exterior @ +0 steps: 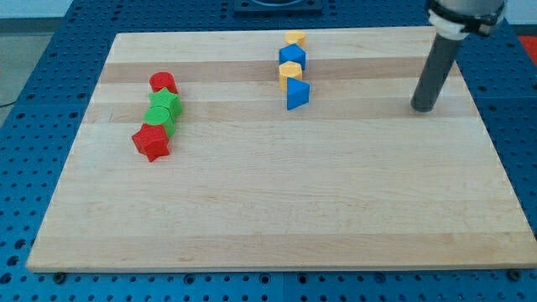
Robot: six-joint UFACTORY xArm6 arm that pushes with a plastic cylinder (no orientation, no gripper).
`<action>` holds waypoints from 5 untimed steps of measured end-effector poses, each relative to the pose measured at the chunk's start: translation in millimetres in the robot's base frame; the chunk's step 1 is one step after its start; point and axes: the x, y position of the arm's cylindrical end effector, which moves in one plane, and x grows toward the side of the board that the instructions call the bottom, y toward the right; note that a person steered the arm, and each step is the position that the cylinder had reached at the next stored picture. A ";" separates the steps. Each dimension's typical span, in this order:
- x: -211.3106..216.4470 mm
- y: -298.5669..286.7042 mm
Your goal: Move the triangle and the hexagon slightly to the left
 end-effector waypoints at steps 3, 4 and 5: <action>5.2 -103.3; 2.2 -133.2; -2.1 -150.2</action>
